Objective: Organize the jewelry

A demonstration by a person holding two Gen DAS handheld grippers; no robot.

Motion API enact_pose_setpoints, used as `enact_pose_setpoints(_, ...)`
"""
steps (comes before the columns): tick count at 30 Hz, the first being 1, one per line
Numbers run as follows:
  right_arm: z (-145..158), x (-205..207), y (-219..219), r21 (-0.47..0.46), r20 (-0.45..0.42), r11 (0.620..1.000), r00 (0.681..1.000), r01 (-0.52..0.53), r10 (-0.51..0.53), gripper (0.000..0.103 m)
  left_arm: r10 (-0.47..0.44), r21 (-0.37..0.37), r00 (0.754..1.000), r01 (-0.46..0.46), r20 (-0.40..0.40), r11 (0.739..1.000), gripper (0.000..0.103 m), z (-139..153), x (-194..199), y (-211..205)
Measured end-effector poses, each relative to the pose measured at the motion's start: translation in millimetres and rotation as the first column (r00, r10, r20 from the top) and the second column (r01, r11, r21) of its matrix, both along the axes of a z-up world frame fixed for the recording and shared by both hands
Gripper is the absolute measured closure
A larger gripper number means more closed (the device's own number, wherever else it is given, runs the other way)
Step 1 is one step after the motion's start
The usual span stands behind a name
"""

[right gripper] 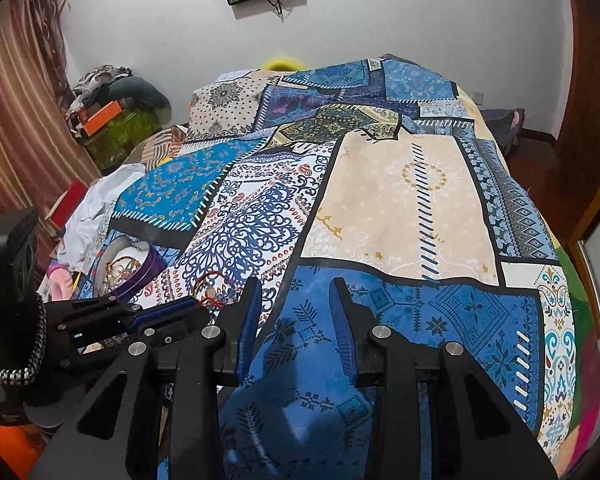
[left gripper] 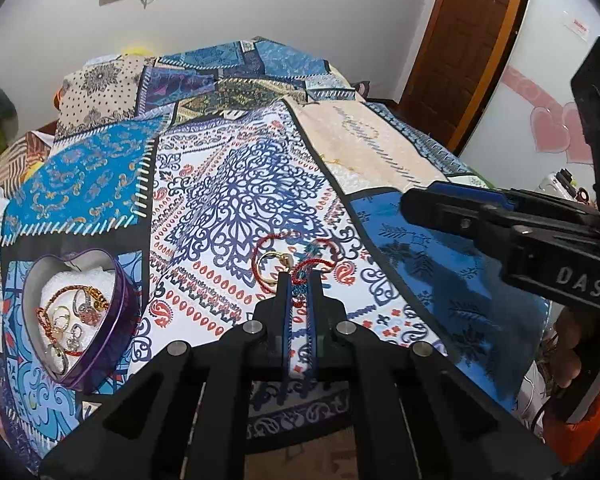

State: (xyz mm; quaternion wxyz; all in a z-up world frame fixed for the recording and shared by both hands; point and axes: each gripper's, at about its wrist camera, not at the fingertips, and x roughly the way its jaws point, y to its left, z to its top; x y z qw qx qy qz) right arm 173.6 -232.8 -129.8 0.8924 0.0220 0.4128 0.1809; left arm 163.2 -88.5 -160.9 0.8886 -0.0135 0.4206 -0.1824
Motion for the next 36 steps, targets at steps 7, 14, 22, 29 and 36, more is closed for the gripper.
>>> enact_pose_setpoints(7,4,-5,11,-0.013,0.014,1.0,1.0,-0.027,0.027,0.072,0.045,-0.037,0.995,-0.042,0.09,0.998,0.098,30,-10,17)
enact_pose_setpoints(14,-3,0,37,-0.034,-0.004,0.996,0.996,-0.088,0.088,0.072,0.116,-0.063,0.982,-0.107,0.152,0.992,0.098,48,-14,47)
enact_pose_setpoints(22,-24,12,69,-0.072,-0.056,0.985,0.987,-0.154,0.151,0.072,0.145,-0.075,0.982,-0.137,0.122,0.988,0.098,34,-14,67)
enact_pose_setpoints(29,-35,9,87,-0.155,-0.063,0.967,0.978,-0.205,0.197,0.072,0.161,-0.091,0.982,-0.152,0.103,0.984,0.098,26,-15,77)
enact_pose_setpoints(36,-39,10,87,-0.158,-0.063,0.966,0.978,-0.206,0.198,0.085,0.162,-0.102,0.981,-0.151,0.106,0.983,0.098,29,-18,76)
